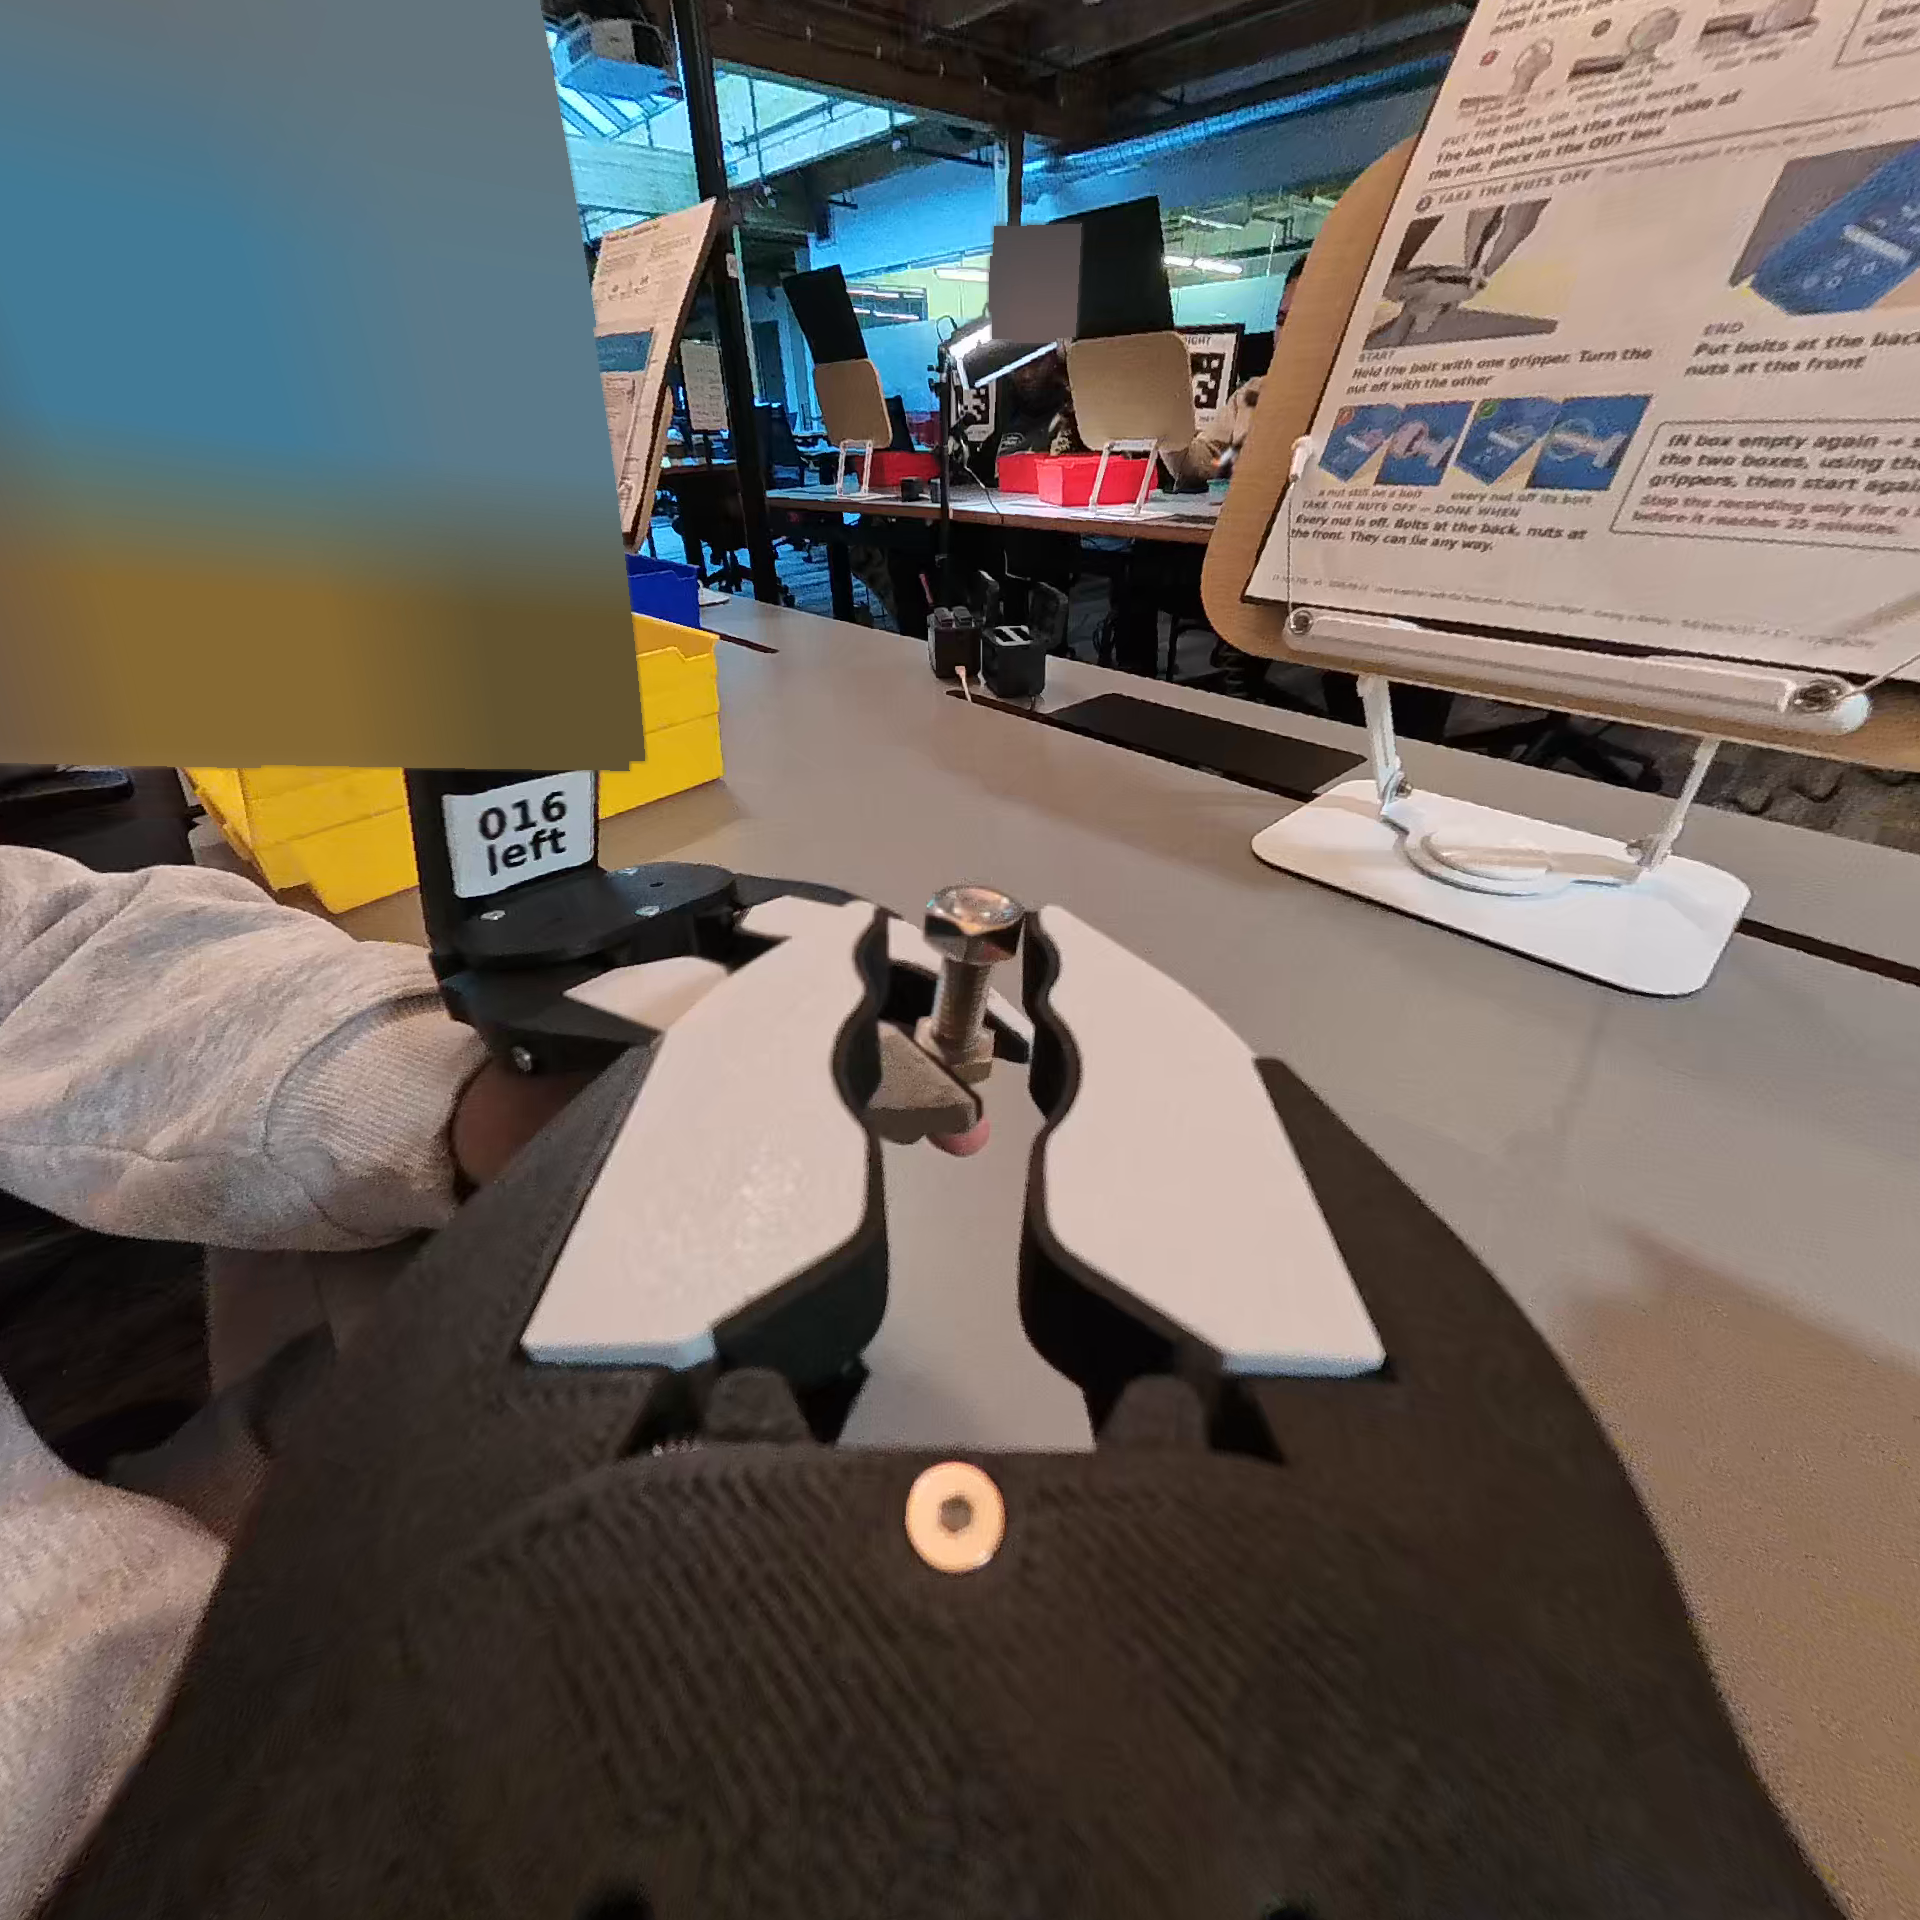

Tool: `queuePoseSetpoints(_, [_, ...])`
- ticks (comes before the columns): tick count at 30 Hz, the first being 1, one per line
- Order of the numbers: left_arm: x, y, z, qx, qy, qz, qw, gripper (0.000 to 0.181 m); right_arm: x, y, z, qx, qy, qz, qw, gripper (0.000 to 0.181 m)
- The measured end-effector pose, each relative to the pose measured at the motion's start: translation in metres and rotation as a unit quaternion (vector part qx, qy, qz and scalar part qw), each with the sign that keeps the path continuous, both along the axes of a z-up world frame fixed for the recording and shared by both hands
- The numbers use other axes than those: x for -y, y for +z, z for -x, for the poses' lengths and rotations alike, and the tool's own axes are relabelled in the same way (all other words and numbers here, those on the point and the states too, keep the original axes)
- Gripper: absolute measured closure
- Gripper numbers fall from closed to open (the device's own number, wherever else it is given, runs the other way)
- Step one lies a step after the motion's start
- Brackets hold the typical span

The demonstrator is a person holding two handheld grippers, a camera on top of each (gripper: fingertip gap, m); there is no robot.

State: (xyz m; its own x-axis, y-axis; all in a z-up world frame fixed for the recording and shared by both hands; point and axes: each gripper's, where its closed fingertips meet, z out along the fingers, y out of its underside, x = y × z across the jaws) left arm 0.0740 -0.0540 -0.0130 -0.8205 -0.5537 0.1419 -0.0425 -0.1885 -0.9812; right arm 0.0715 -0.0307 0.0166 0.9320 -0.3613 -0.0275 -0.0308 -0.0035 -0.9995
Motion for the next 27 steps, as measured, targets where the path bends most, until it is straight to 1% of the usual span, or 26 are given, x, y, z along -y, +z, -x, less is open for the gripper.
queuePoseSetpoints(3, [0.003,-0.001,0.004,0.008,-0.004,-0.008,1.0,0.163,0.0,0.0,0.001,0.002,0.013,-0.004,1.0,0.163])
queuePoseSetpoints(5, [0.004,0.0,0.005,0.013,-0.011,-0.01,1.0,0.164,0.0,0.001,0.005,0.006,0.042,-0.003,0.999,0.164])
queuePoseSetpoints(9, [0.011,0.002,0.015,0.012,-0.064,0.004,0.998,0.164,0.004,0.003,0.015,0.008,0.114,0.006,0.993,0.164])
queuePoseSetpoints(13, [0.018,0.005,0.028,0.012,-0.122,0.016,0.992,0.164,0.011,0.004,0.028,0.032,0.169,0.017,0.985,0.164])
queuePoseSetpoints(15, [0.02,0.005,0.034,0.018,-0.137,0.015,0.99,0.164,0.014,0.004,0.033,0.038,0.192,0.016,0.981,0.163])
queuePoseSetpoints(17, [0.021,0.005,0.036,0.019,-0.146,0.015,0.989,0.164,0.016,0.006,0.035,0.037,0.2,0.009,0.979,0.164])
queuePoseSetpoints(19, [0.019,0.005,0.034,0.018,-0.138,0.016,0.99,0.164,0.017,0.008,0.031,0.039,0.187,-0.003,0.982,0.158])
queuePoseSetpoints(21, [0.016,0.004,0.027,0.013,-0.115,0.012,0.993,0.164,0.017,0.009,0.022,0.042,0.152,-0.001,0.988,0.149])
queuePoseSetpoints(25, [0.008,0.0,0.013,0.0,-0.068,0.0,0.998,0.164,0.016,0.005,0.003,0.037,0.048,0.016,0.998,0.149])
queuePoseSetpoints(27, [0.006,-0.002,0.009,-0.006,-0.056,-0.002,0.998,0.164,0.013,0.002,0.002,0.027,0.021,0.015,0.999,0.149])
